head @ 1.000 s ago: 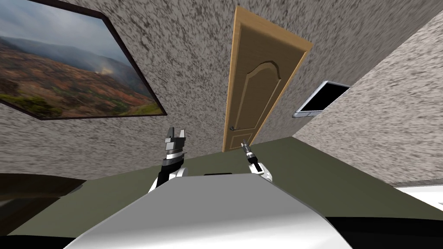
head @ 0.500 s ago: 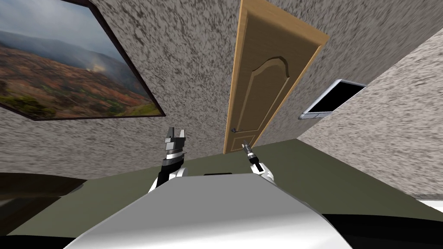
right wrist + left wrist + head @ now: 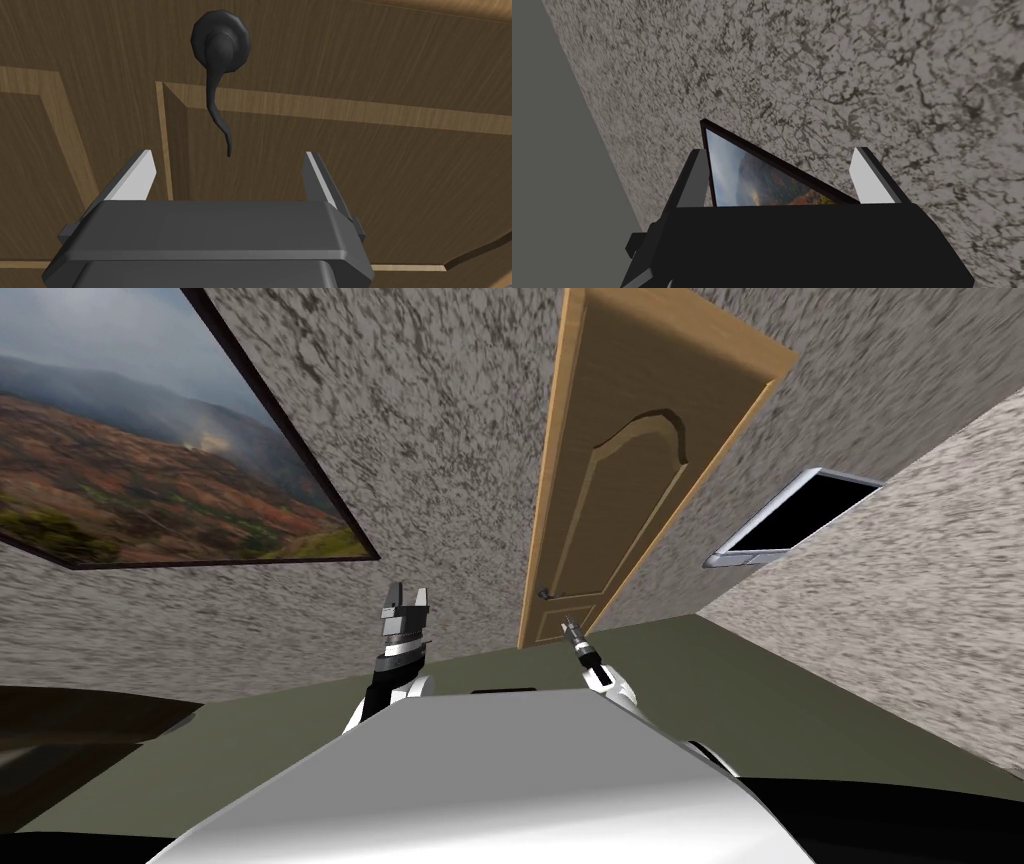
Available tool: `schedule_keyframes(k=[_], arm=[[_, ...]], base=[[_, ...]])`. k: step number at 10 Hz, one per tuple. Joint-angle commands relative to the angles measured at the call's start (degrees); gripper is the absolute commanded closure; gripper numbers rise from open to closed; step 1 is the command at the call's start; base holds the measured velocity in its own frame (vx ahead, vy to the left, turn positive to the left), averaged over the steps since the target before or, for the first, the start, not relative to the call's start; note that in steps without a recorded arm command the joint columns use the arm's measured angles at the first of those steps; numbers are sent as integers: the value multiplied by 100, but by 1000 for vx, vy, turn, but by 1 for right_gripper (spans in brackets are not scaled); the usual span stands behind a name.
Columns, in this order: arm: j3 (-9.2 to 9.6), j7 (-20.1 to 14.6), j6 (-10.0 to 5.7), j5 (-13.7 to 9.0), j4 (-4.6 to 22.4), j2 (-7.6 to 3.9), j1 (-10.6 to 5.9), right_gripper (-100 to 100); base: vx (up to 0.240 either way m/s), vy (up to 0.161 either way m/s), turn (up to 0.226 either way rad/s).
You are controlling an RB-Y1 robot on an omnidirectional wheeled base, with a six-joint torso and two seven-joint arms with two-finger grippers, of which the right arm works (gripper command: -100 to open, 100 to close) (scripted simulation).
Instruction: Pull the door open
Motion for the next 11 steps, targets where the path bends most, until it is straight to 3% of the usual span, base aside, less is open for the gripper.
schedule_keyframes(k=[1,6,11], arm=[[-13,-58,-77,49,225,-59,-73,-100],[-30,-122,-204,105,605,-140,-224,-100],[-307,-94,-331,-111,938,-297,-208,-100]], base=[[119,-2,61],[101,-15,27],[188,33,162]])
